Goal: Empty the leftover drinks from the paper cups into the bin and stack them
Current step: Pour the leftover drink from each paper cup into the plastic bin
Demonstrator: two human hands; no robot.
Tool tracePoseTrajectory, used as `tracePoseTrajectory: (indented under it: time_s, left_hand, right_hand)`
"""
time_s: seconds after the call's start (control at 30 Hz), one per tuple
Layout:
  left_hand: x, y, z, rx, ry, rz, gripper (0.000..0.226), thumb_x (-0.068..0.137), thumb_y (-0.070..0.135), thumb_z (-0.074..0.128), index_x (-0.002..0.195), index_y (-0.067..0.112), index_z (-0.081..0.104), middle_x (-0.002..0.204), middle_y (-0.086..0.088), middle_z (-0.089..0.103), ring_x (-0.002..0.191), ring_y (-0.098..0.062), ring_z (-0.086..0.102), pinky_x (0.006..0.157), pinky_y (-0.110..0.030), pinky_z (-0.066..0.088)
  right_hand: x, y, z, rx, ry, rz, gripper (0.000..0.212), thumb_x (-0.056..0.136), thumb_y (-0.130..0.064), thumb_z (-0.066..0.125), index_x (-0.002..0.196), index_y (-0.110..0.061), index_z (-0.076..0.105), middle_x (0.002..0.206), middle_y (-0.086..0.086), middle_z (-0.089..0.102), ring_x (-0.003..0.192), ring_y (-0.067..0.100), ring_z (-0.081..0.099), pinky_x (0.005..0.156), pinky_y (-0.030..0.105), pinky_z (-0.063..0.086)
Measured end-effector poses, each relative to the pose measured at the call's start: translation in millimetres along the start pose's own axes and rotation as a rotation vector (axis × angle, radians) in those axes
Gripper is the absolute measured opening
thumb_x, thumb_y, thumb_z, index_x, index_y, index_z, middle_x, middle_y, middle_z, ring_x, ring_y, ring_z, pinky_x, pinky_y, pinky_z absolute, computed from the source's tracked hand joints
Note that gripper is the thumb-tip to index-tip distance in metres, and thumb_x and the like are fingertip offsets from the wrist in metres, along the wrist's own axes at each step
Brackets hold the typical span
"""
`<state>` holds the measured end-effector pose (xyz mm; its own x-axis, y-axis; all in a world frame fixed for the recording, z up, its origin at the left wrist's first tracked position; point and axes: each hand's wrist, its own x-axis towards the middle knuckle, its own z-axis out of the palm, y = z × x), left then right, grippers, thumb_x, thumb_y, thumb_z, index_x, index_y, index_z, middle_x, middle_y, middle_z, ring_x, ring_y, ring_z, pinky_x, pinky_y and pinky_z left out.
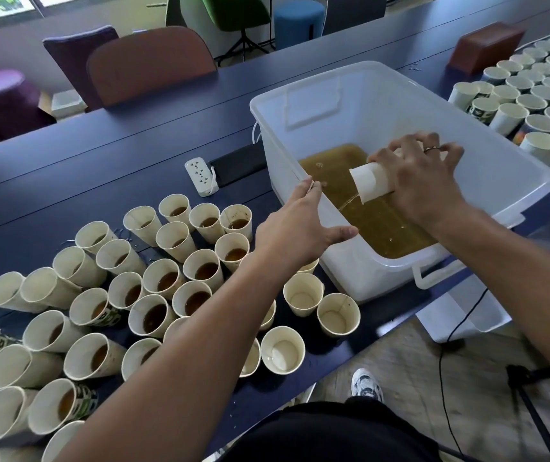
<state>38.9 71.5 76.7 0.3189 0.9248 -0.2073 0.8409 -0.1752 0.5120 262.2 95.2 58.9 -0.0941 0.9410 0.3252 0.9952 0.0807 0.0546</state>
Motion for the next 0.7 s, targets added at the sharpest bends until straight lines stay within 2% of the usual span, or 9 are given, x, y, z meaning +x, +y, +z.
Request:
tracePoseTrajectory:
  time_s: [0.23, 0.37, 0.47, 0.6, 0.7]
  left_hand:
    - [0.1, -0.3, -0.7, 0.003, -0.008, 0.0, 0.103, 0.082, 0.069, 0.067, 0.162, 0.029, 0.015, 0.168, 0.021, 0.003, 0.15, -0.022, 0.031, 0.11, -0.053, 0.042]
    - [-0.8, -0.7, -0.2, -0.013, -0.011, 0.004, 0.104, 0.082, 0.069, 0.067, 0.162, 0.029, 0.014, 0.168, 0.021, 0.003, 0.15, -0.022, 0.031, 0.11, -0.053, 0.042]
    - [-2.2, -2.0, 0.4, -0.035, -0.013, 0.007, 0.104, 0.082, 0.07, 0.067, 0.162, 0.029, 0.014, 0.167, 0.023, 0.002, 0.15, -0.022, 0.032, 0.111, -0.052, 0.042]
    - [-2.3, -2.7, 0.6, -0.039, -0.002, 0.011, 0.103, 0.082, 0.071, 0.066, 0.162, 0.03, 0.014, 0.167, 0.024, 0.002, 0.149, -0.021, 0.032, 0.11, -0.052, 0.042]
    - [-2.7, -3.6, 1.4, -0.046, 0.01, 0.013, 0.103, 0.082, 0.072, 0.064, 0.161, 0.031, 0.014, 0.167, 0.025, 0.001, 0.149, -0.021, 0.033, 0.11, -0.053, 0.042]
  right_hand:
    - [1.6, 1.6, 1.6, -0.032, 0.018, 0.032, 0.065, 0.07, -0.007, 0.083, 0.128, -0.022, 0.056, 0.132, 0.017, 0.048, 0.128, 0.041, 0.038, 0.1, 0.061, 0.029]
    - [0.3, 0.6, 2.8, -0.08, -0.074, 0.034, 0.059, 0.072, -0.006, 0.081, 0.124, -0.022, 0.059, 0.13, 0.018, 0.049, 0.125, 0.041, 0.039, 0.098, 0.06, 0.03]
    - [1.3, 1.1, 2.2, -0.086, -0.068, 0.083, 0.057, 0.071, -0.007, 0.081, 0.122, -0.023, 0.06, 0.128, 0.017, 0.05, 0.123, 0.041, 0.041, 0.097, 0.059, 0.031]
    - [1.5, 1.0, 5.7, -0.136, -0.141, 0.086, 0.053, 0.074, -0.011, 0.081, 0.122, -0.024, 0.062, 0.128, 0.016, 0.052, 0.122, 0.039, 0.041, 0.097, 0.057, 0.031]
    - [4.4, 3.1, 5.7, -0.054, -0.07, 0.145, 0.05, 0.077, -0.012, 0.079, 0.123, -0.022, 0.062, 0.124, 0.017, 0.056, 0.119, 0.04, 0.044, 0.094, 0.056, 0.032]
